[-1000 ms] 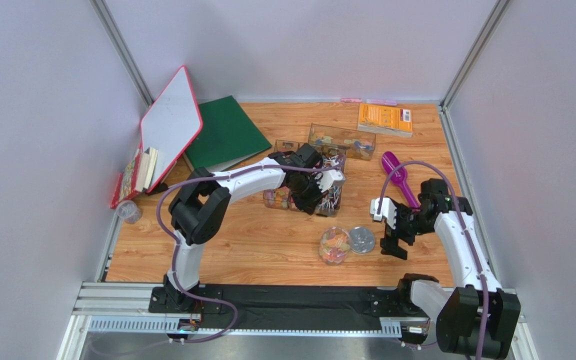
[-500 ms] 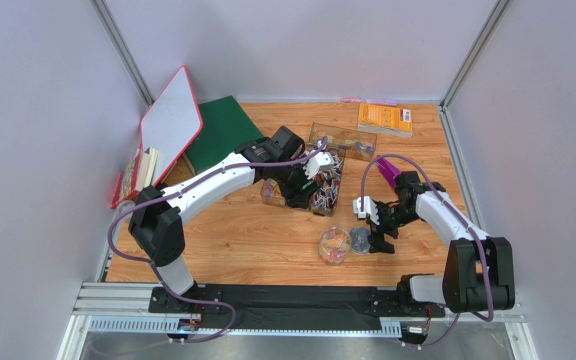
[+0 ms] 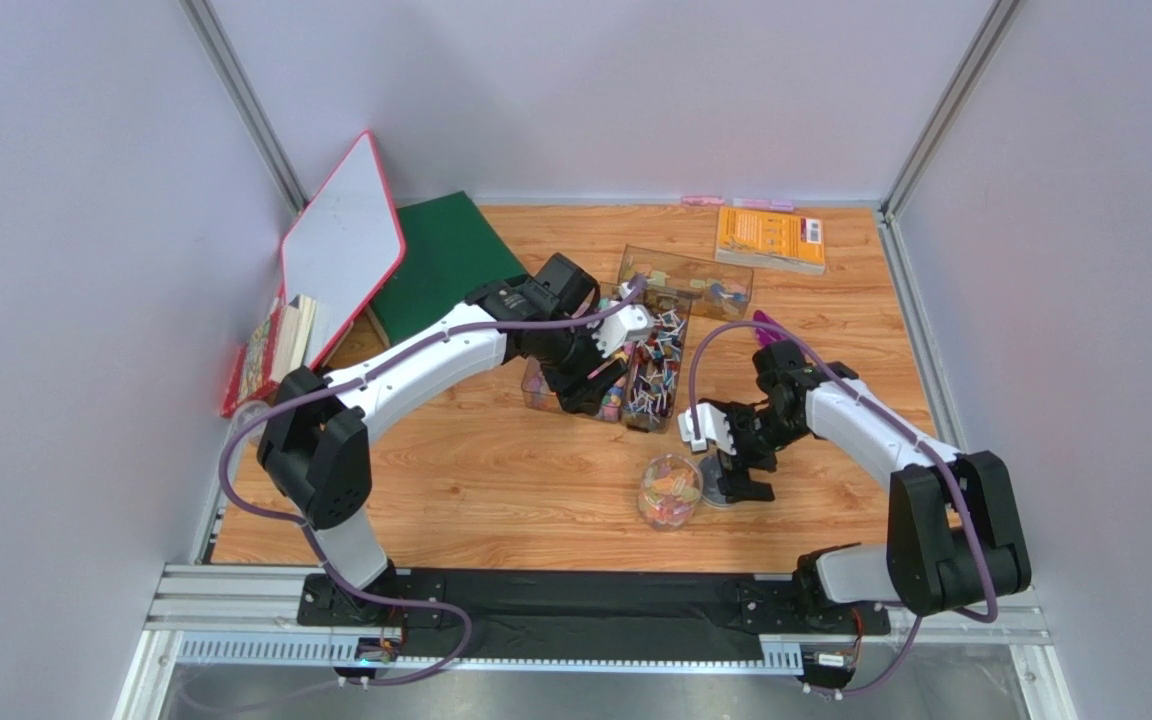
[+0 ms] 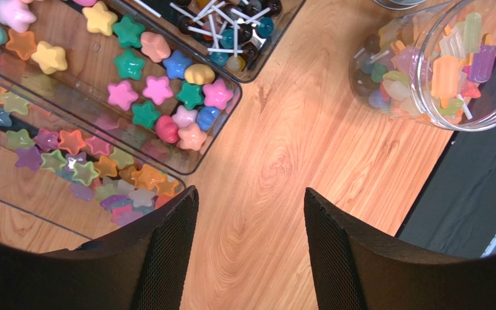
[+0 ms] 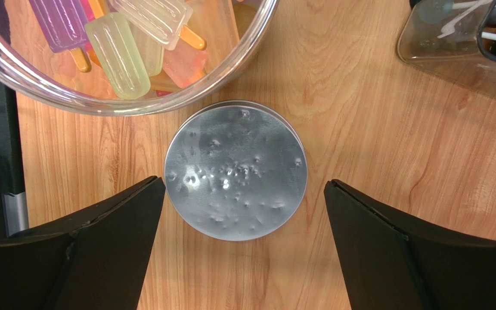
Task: Pack the candies
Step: Close the bottle lid on the packing bottle.
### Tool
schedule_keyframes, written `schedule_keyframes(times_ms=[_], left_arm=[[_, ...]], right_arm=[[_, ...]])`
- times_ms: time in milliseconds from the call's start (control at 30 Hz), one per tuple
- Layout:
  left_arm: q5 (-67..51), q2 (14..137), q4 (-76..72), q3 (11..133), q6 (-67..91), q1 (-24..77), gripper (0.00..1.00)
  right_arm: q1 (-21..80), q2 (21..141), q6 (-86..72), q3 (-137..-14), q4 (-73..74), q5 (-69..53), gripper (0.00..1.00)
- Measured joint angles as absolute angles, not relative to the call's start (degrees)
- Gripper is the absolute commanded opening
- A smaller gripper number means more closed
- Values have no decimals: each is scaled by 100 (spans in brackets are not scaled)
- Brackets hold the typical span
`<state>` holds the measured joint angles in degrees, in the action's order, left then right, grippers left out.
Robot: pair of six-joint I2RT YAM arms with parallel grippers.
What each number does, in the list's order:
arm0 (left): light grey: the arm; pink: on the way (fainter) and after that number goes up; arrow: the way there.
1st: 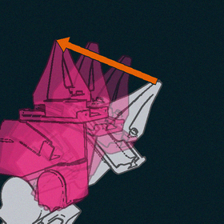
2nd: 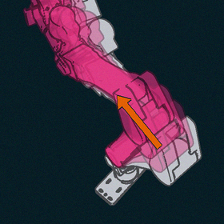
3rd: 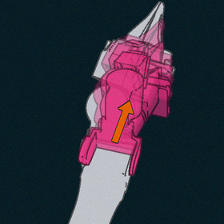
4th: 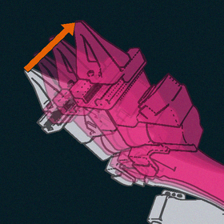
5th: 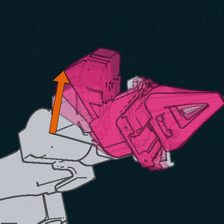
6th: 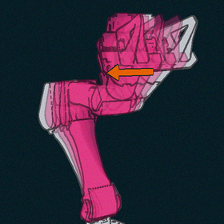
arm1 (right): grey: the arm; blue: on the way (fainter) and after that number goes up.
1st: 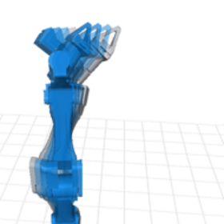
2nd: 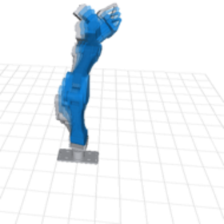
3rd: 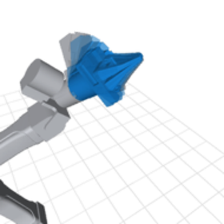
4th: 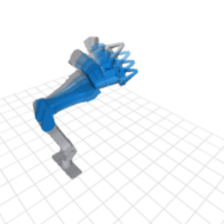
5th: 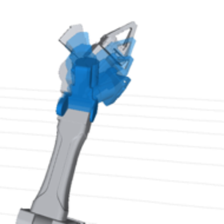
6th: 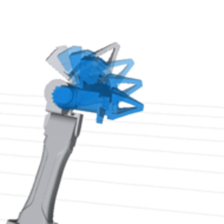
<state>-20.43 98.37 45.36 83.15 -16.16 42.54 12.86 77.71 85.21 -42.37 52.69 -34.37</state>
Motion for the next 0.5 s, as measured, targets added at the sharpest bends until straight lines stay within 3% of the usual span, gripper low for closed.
schedule_keyframes(times_ms=[500], left_arm=[[-1935, 9837, 4504, 8315, -1592, 4036, 67]], right_arm=[[1658, 7975, 8396, -4200, 5129, -3048, 100]])
